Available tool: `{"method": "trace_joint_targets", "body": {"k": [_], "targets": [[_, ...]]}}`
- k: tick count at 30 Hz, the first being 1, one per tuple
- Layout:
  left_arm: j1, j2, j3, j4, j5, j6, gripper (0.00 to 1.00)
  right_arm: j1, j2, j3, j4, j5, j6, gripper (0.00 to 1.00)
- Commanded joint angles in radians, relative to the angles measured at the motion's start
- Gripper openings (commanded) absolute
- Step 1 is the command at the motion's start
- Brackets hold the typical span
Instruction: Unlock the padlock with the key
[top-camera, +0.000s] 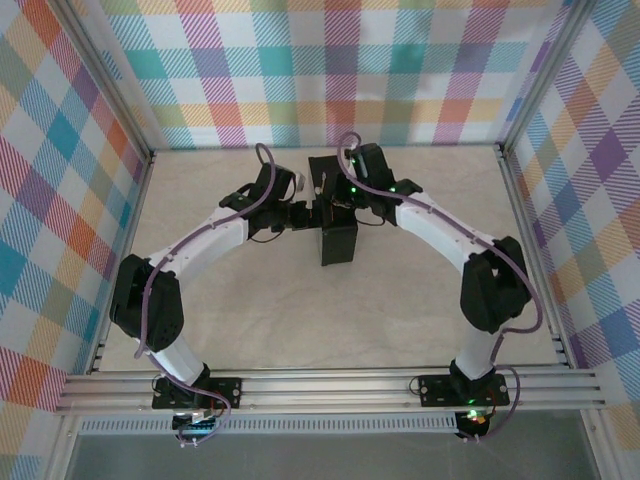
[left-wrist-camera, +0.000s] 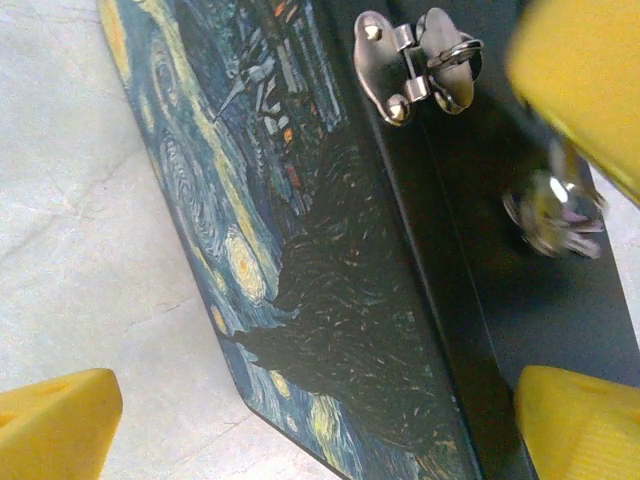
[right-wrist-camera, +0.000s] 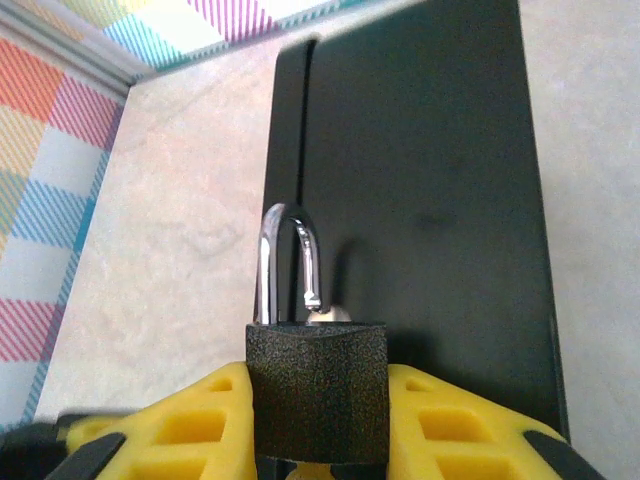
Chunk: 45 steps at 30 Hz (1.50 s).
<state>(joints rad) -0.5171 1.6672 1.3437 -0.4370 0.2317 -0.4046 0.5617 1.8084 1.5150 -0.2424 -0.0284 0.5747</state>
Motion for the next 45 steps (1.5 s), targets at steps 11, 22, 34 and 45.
{"method": "trace_joint_targets", "body": {"k": [11, 22, 34, 45], "targets": [[0.062, -0.014, 0.055, -0.153, 0.119, 0.029, 1.00, -0.121, -0.087, 0.052, 0.034, -0.049, -0.073, 0.08], [0.104, -0.047, 0.200, -0.248, 0.053, 0.104, 1.00, -0.292, -0.247, -0.291, -0.086, -0.066, -0.065, 0.13], [0.202, -0.130, 0.215, -0.301, -0.370, 0.133, 1.00, -0.333, -0.070, -0.388, -0.034, -0.035, -0.181, 0.41], [0.287, -0.155, 0.081, -0.325, -0.273, 0.053, 1.00, -0.281, -0.212, -0.252, -0.164, -0.230, -0.245, 0.93]]}}
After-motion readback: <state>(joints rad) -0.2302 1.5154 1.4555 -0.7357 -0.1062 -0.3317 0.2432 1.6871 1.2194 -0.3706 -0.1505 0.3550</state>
